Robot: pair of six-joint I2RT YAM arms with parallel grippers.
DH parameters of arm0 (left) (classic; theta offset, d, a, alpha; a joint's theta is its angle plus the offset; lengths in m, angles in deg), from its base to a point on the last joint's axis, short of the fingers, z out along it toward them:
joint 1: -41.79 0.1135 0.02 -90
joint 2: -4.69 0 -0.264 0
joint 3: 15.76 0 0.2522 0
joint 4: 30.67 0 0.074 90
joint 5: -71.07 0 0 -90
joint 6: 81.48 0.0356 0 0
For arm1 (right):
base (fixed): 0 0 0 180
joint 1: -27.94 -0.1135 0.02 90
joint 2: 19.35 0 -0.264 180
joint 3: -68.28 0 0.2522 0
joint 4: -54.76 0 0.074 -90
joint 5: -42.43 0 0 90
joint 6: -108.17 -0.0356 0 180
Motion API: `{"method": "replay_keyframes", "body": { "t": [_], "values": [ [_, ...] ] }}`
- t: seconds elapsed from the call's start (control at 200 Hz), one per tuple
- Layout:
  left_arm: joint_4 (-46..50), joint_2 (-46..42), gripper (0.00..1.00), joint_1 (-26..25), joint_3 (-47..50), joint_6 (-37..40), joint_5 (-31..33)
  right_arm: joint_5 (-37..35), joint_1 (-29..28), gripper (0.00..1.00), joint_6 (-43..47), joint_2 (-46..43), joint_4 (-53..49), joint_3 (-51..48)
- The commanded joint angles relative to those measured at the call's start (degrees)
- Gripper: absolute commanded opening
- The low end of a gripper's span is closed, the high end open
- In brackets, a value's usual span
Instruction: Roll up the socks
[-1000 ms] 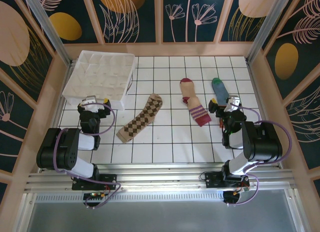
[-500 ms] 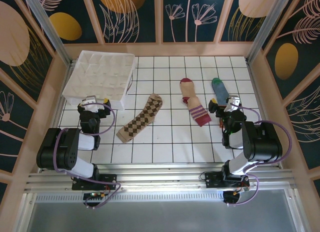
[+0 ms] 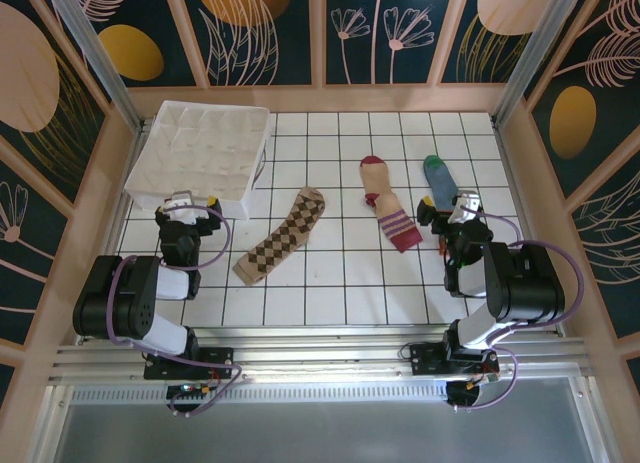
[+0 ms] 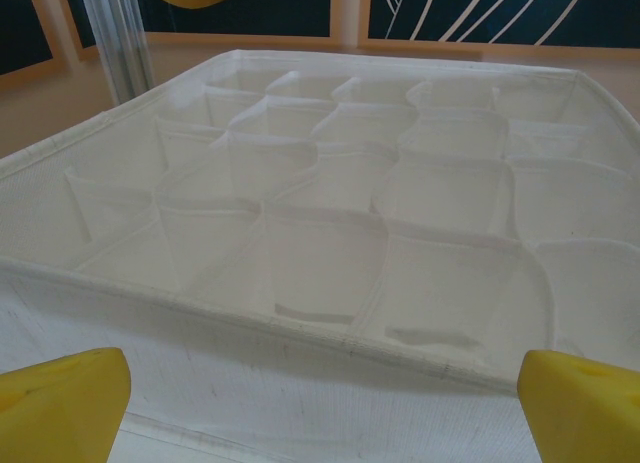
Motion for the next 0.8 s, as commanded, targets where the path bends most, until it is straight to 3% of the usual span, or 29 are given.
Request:
{"method": "replay_keyframes", "body": {
  "t": [0.0, 0.125, 0.25, 0.34, 0.505, 0.591, 0.736, 0.796],
  "values": [
    [-0.14, -0.85, 0.99, 0.42, -1.44, -1.00, 0.42, -0.12, 0.71, 0.99, -0.76, 0.42, 0.96, 0.80],
    [13.68, -5.23, 0.99, 0.42, -6.78, -1.23, 2.35, 0.81, 1.09, 0.99, -1.00, 0.43, 2.18, 0.24],
    [17.24, -10.19, 0.99, 0.42, -6.77, -0.41, 0.45, 1.56, 1.51, 0.99, -1.25, -0.86, 5.43, -1.85],
    [24.11, -14.22, 0.99, 0.42, -8.08, -0.97, -0.06, 2.64, 2.10, 0.99, -1.53, -3.69, 2.47, -1.46],
    [41.49, -21.14, 0.99, 0.38, -12.32, -5.08, -0.88, 4.38, 2.20, 0.99, -1.60, -11.33, -16.08, 4.99],
    [48.10, -23.86, 0.99, 0.40, -13.12, -7.70, 0.44, 4.54, 2.93, 0.99, -8.33, -13.60, -29.15, 11.19],
    [58.47, -28.05, 0.98, 0.42, -14.13, -12.56, -0.35, 17.65, 6.47, 0.99, -13.50, -12.18, -44.35, 20.26],
    [62.22, -28.92, 0.93, 0.44, -14.59, -15.33, -3.11, 18.35, 5.99, 0.99, -14.77, -10.87, -48.55, 23.23]
  ]
}}
